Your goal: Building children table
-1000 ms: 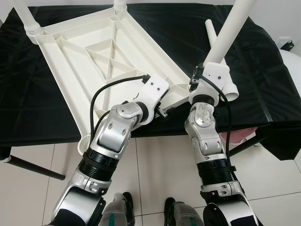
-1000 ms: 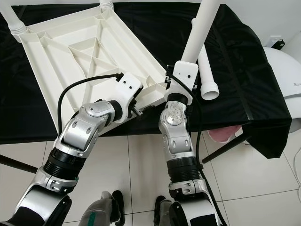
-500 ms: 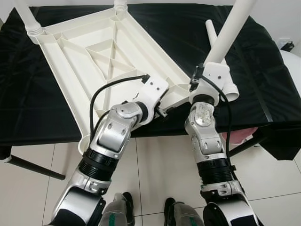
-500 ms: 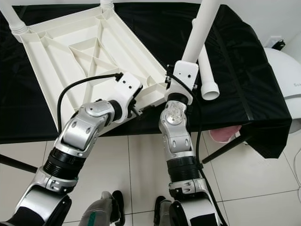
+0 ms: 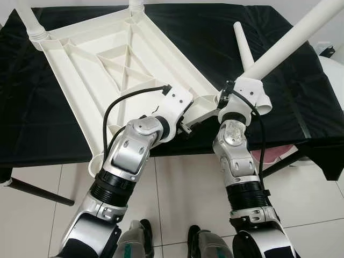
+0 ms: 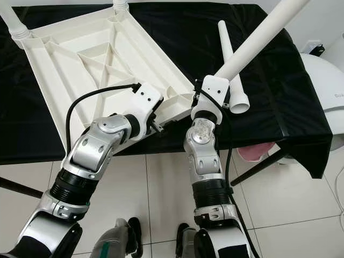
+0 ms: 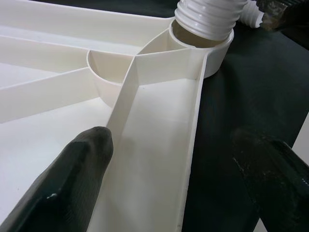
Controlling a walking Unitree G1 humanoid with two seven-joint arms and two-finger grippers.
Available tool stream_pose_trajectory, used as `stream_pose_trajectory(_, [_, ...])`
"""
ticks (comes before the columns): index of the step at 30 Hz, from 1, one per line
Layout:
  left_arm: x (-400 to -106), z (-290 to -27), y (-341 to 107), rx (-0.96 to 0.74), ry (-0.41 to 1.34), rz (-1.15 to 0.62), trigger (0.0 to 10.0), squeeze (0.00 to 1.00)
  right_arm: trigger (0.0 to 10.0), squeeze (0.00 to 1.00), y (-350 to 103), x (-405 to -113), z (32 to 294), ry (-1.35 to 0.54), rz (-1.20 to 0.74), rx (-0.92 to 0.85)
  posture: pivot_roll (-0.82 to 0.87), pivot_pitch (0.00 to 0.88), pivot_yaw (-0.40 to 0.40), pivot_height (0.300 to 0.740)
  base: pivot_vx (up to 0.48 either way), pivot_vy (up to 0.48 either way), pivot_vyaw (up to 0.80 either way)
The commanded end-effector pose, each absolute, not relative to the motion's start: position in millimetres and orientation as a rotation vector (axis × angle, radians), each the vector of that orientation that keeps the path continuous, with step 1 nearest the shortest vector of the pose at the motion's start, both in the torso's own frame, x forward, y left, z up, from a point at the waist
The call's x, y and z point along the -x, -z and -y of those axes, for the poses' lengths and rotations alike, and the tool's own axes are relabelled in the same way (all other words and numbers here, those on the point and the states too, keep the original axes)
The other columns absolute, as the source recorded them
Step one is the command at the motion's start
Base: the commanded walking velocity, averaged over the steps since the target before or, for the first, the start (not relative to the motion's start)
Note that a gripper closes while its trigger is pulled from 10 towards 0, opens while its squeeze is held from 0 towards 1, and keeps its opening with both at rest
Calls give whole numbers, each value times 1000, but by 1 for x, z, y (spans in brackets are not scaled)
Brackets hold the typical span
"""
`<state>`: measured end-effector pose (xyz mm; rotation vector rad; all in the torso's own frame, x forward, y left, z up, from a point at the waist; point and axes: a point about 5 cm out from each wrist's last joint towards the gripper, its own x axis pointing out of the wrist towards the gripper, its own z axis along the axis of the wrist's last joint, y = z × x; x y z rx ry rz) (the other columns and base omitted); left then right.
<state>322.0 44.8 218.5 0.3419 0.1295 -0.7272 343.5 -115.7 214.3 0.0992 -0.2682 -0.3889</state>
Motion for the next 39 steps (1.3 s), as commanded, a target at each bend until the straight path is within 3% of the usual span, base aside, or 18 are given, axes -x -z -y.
stream_pose_trajectory(1, [-322,-46,-218,-352,667,-124,10000,0,10000,0,-193,-343,126,442,174,-89,-50,224,-3,740,0,0,0])
stream_pose_trajectory(13, [-322,-45,-219,-347,664,-121,10000,0,10000,0,-197,-346,125,412,191,-70,-50,223,-5,740,0,0,0])
stream_pose_trajectory(14, [-322,-45,-219,-347,664,-120,10000,0,4118,0,-198,-346,125,399,194,-63,-52,220,-7,740,0,0,0])
stream_pose_trajectory(15, [-322,-45,-219,-347,664,-119,10000,0,2784,0,-198,-347,124,390,195,-58,-52,220,-7,740,0,0,0])
stream_pose_trajectory(17, [-322,-45,-219,-347,664,-119,10000,0,2784,0,-198,-347,124,390,195,-58,-52,220,-7,740,0,0,0])
stream_pose_trajectory(18, [-322,-45,-219,-347,664,-118,10000,0,4314,0,-198,-347,124,385,196,-56,-52,220,-7,740,0,0,0])
stream_pose_trajectory(19, [-322,-44,-219,-345,664,-117,10000,0,8784,0,-198,-348,124,380,195,-48,-52,220,-7,740,0,0,0])
stream_pose_trajectory(20, [-323,-44,-220,-344,664,-115,10000,0,3804,0,-198,-348,125,376,194,-40,-52,220,-7,740,0,0,0])
stream_pose_trajectory(23, [-323,-44,-220,-344,664,-114,10000,0,3804,0,-198,-349,125,373,193,-34,-52,220,-7,740,0,0,0])
stream_pose_trajectory(24, [-323,-44,-220,-342,665,-113,10000,0,10000,0,-197,-349,125,367,190,-28,-54,214,-10,740,0,0,0])
stream_pose_trajectory(30, [-322,-43,-220,-340,665,-112,10000,0,10000,0,-197,-349,126,357,194,-26,-56,209,-11,740,0,0,0])
stream_pose_trajectory(31, [-322,-43,-220,-340,665,-111,10000,0,4902,0,-197,-349,126,356,196,-28,-56,209,-11,740,0,0,0])
stream_pose_trajectory(32, [-322,-43,-220,-340,665,-111,10000,0,4902,0,-197,-349,126,356,196,-28,-56,209,-11,740,0,0,0])
stream_pose_trajectory(33, [-322,-43,-221,-340,666,-110,10000,0,3608,0,-198,-349,125,353,199,-24,-56,209,-11,740,0,0,0])
stream_pose_trajectory(34, [-322,-43,-221,-340,666,-110,10000,0,10000,0,-198,-349,124,343,202,-13,-55,207,-12,740,0,0,0])
stream_pose_trajectory(39, [-323,-43,-221,-339,666,-109,10000,0,10000,0,-198,-349,123,333,203,-3,-56,209,-12,740,0,0,0])
